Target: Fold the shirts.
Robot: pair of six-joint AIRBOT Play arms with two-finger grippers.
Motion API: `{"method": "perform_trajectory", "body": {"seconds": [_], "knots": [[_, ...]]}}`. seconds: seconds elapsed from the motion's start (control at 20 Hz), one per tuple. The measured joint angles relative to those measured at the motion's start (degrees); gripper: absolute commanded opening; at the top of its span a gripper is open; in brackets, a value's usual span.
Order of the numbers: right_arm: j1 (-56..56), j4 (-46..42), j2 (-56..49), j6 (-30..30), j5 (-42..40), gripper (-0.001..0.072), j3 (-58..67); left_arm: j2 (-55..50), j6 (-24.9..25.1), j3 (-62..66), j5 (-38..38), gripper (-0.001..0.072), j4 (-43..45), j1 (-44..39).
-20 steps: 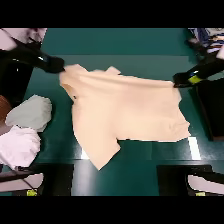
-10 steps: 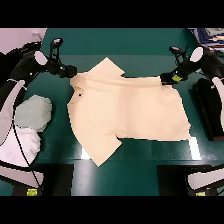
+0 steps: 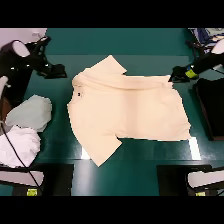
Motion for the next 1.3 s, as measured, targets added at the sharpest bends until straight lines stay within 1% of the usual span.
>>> {"method": "perform_trajectory", "body": {"seconds": [0.1,0.2,0.35,0.5,0.7,0.85,1.0,1.05,1.1,1.15,1.2,1.3], "knots": [[-2.12,3.58,4.79,-1.92,0.83,0.0322,-7.06,4.39,0.09,-5.14,-3.17,0.0469,-0.09,0.81],[-4.2,7.1,9.86,-4.22,1.27,0.0322,-14.69,9.22,0.17,-12.87,-4.61,0.047,-0.81,1.29],[-6.6,12.31,17.03,-7.63,0.87,0.0322,-24.98,17.35,0.22,-27.67,-4.33,0.047,-4.63,1.64],[-8.83,15.3,23.54,-9.31,-0.46,0.0323,-32.7,23.76,0.31,-41.05,-2.03,0.0471,-9.73,1.77],[-11.37,16.65,30.14,-10.21,-1.36,0.0323,-38.16,27.17,0.7,-52.85,1.64,0.047,-15.52,1.81],[-13.27,17.09,33.42,-10.47,-1.6,0.0323,-39.58,27.96,2.36,-57.7,6.12,0.0469,-20.44,1.57],[-15.39,17.16,35.8,-10.54,-1.7,0.0323,-40.13,28.28,3.74,-59.91,12.09,0.0468,-24.74,-1.51],[-16.22,17.09,36.39,-10.56,-1.73,0.0323,-40.24,28.33,3.89,-60.26,13.97,0.0456,-25.64,-3.02],[-17.27,17.03,36.87,-10.56,-1.55,0.0323,-40.33,28.3,3.87,-60.5,15.85,0.0265,-26.29,-4.39],[-18.56,16.98,37.18,-10.58,-1.18,0.0323,-40.39,28.26,3.8,-60.78,17.35,0.0089,-26.23,-5.7],[-19.89,16.7,37.33,-10.58,-0.7,0.0323,-40.52,28.24,3.69,-60.92,18.4,0.0025,-26.23,-6.6],[-22.91,14.6,37.66,-10.58,0.61,0.0323,-41.66,28.24,3.61,-60.92,19.5,0.0025,-26.86,-7.8]]}}
